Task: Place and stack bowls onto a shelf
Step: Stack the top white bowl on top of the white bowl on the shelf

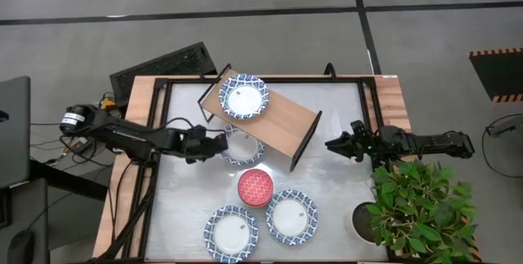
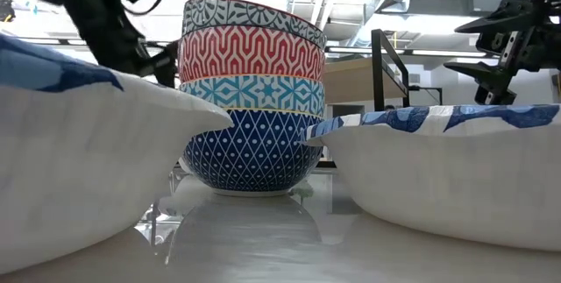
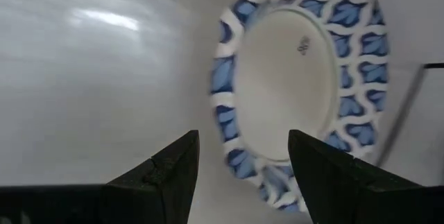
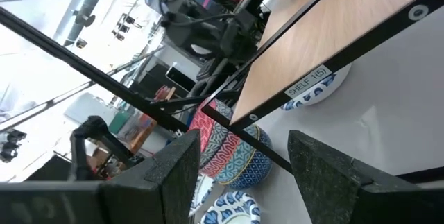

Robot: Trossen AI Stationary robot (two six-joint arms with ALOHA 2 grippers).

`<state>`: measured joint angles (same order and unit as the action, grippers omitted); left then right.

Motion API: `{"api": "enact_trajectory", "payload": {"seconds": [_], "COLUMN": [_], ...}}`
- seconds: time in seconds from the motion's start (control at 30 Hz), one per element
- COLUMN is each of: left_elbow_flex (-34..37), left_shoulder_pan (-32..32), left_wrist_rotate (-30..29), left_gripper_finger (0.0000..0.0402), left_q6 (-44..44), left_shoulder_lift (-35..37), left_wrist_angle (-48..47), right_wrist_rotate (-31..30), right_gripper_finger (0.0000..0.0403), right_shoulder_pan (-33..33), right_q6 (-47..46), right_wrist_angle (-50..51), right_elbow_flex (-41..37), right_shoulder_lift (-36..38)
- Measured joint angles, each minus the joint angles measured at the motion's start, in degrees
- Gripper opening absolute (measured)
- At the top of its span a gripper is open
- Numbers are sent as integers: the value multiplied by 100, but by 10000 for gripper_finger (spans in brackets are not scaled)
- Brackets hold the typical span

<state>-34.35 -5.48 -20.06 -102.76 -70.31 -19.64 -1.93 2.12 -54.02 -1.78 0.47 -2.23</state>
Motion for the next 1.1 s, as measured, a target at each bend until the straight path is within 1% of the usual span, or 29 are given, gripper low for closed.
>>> {"api": "enact_trajectory", "payload": {"seconds": [0.07, 0.13, 0.33, 0.5, 0.6, 0.73, 0.83, 0.97, 1.03, 1.1], "left_elbow_flex": [323, 553, 694, 695, 694, 692, 691, 693, 693, 693], "left_shoulder_pan": [-2, -4, -4, 2, 0, -13, -55, -68, -63, -66], "left_wrist_rotate": [9, 40, 120, -80, -53, 76, 158, 79, 24, 74], "left_gripper_finger": [206, 206, 206, 199, 174, 123, 80, 21, 7, 7], "left_q6": [-97, -248, -306, -155, -178, -346, -458, -448, -449, -492], "left_shoulder_lift": [-55, -150, -407, -688, -930, -1142, -1139, -1024, -972, -913], "left_wrist_angle": [715, 1105, 1198, 1799, 2072, 2253, 2226, 2166, 2156, 2144], "right_wrist_rotate": [0, 0, -4, -4, -4, -4, -4, -4, -4, -4], "right_gripper_finger": [244, 244, 244, 244, 244, 244, 244, 244, 244, 244], "right_shoulder_pan": [-1, -1, 0, 0, 0, -1, 0, -1, -1, 1], "right_q6": [-9, -14, -13, -11, -11, -10, 2, 35, 40, 44], "right_wrist_angle": [0, 2, 2, 4, 4, 4, 5, 7, 7, 7], "right_elbow_flex": [0, 0, 0, 0, 0, 0, 0, 0, 0, 0], "right_shoulder_lift": [0, -1, -1, 1, -1, -1, -1, -1, -1, -1]}}
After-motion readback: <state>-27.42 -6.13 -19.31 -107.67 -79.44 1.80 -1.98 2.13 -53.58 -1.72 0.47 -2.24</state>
